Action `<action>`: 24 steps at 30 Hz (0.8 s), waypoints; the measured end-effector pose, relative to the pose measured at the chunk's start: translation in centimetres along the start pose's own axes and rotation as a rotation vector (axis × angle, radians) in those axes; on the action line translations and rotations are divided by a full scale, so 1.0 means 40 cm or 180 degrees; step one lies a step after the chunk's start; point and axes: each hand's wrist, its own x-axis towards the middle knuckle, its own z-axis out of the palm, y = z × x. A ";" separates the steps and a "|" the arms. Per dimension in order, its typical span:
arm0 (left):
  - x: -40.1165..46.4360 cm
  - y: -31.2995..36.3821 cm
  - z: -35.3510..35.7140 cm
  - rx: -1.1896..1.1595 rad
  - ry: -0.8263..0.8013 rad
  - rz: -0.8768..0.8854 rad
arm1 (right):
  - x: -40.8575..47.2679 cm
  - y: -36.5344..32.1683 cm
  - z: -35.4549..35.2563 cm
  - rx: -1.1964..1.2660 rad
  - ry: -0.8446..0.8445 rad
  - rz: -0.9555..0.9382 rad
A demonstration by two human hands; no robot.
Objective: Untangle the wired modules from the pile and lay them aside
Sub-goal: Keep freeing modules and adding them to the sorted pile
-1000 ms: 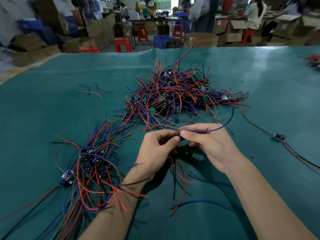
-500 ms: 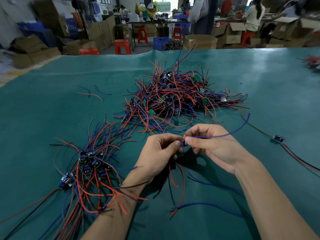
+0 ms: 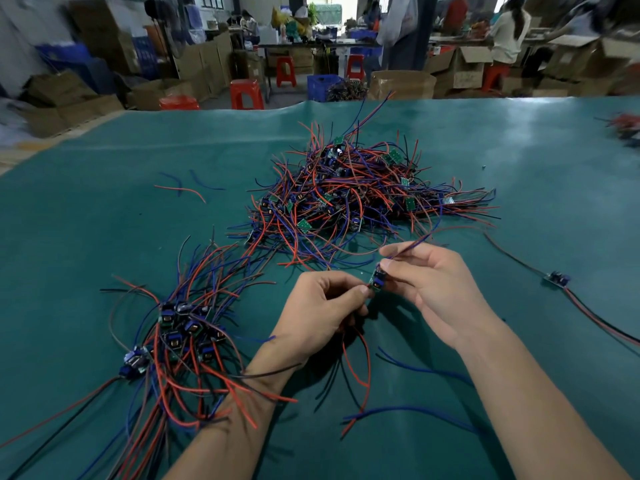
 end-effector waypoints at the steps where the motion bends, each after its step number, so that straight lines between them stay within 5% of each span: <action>1: 0.000 0.000 0.000 -0.0014 0.0012 0.0021 | -0.003 -0.003 0.004 0.0191 -0.0064 0.0102; 5: 0.000 0.000 -0.001 0.0034 0.0012 0.0149 | -0.010 -0.006 0.013 0.0440 -0.0293 0.0360; 9: 0.003 -0.003 -0.004 -0.0025 0.0023 0.0038 | 0.001 0.006 0.006 -0.0479 0.0053 -0.0223; 15: -0.001 -0.001 -0.006 0.0044 -0.0174 0.0044 | 0.032 0.000 -0.046 -0.0830 0.1088 -0.0976; 20: -0.006 0.003 -0.003 0.0063 -0.0237 0.0056 | 0.046 -0.020 -0.102 -0.0108 0.1894 -0.1039; 24: 0.000 -0.002 -0.003 -0.0086 0.0213 -0.0010 | 0.041 -0.032 -0.126 0.0164 0.3010 -0.1273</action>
